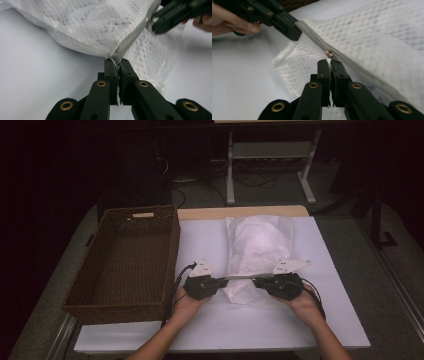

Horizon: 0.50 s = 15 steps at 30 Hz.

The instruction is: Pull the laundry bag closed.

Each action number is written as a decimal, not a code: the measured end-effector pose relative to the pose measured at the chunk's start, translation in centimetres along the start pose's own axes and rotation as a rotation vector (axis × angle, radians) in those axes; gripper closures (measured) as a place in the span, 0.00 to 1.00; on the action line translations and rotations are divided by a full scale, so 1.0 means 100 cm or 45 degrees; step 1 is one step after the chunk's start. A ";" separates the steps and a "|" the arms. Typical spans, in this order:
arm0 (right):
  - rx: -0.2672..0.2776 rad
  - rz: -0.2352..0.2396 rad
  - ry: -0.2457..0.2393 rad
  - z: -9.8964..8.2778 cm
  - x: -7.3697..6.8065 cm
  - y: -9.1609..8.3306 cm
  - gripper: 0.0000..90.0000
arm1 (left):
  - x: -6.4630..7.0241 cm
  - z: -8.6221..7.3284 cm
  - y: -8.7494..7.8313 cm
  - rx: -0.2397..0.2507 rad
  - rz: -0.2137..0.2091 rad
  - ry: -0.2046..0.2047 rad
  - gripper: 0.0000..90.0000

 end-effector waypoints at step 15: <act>0.010 -0.110 0.100 -0.019 0.012 -0.024 0.96 | 0.001 -0.008 -0.004 0.002 0.046 -0.026 0.96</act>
Point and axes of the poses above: each handheld gripper's, and its own axes: y roughly forward along the jaws, z roughly out of its top, x roughly to its right, the point moved 2 cm from there along y, roughly forward along the jaws, and after that the axes turned 2 degrees about -y, right-handed, at the moved point
